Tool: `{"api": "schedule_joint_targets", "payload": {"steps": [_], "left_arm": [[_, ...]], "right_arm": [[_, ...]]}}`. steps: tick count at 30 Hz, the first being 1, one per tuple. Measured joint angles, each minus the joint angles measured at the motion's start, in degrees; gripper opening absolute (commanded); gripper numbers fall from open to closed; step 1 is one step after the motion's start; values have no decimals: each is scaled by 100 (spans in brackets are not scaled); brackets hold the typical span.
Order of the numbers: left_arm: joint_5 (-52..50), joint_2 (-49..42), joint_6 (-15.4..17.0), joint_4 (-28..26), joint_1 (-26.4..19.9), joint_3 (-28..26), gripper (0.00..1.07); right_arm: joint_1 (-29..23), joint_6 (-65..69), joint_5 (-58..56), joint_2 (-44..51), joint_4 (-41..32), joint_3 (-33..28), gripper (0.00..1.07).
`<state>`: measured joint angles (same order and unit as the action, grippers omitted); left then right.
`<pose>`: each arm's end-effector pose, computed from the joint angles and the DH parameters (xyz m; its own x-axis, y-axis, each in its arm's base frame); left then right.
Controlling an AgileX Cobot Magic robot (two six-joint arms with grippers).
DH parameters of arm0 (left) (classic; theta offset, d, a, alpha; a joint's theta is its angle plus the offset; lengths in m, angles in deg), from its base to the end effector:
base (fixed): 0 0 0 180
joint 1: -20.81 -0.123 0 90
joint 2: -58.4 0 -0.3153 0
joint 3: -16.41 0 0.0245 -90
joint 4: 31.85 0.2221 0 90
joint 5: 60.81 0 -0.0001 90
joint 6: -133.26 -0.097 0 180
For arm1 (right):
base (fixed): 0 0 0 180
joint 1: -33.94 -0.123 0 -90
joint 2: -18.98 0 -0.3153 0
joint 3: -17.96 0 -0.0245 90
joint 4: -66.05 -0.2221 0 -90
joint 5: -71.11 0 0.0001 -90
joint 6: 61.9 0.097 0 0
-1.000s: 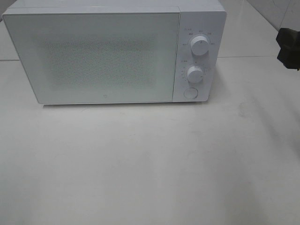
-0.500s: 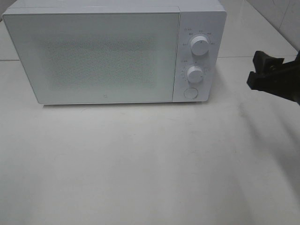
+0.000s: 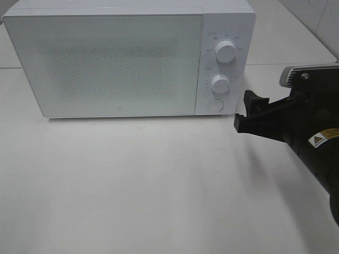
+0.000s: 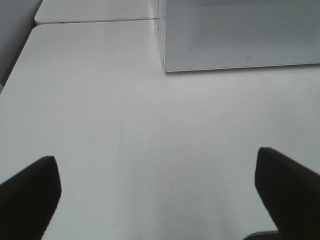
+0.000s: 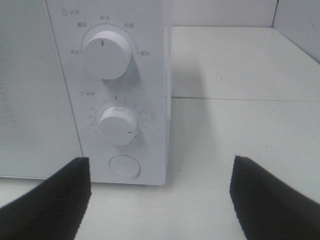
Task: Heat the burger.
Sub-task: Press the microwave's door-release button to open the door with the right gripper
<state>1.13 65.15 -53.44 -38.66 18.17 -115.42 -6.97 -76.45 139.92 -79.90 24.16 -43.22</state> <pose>-0.0588 -0.0129 0.2643 -0.4450 0.0400 -0.8946 0.0748 0.9972 0.0074 0.2078 0.1002 0.2240 -0.1021 -0.0268 -0.9944 -0.0401 0.9989 -0.0228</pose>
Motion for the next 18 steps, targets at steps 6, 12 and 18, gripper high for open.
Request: {"api": "schedule_joint_targets", "payload": {"steps": [6,12,18], "left_arm": [[0,0,0,0,0,0,98],[0,0,0,0,0,0,98],[0,0,0,0,0,0,98]], "right_arm": [[-476,-80,6,-372,-441,298,75],[-716,-183,11,-590,-682,395,75],[-728,-115,17,-590,-762,395,75]]}}
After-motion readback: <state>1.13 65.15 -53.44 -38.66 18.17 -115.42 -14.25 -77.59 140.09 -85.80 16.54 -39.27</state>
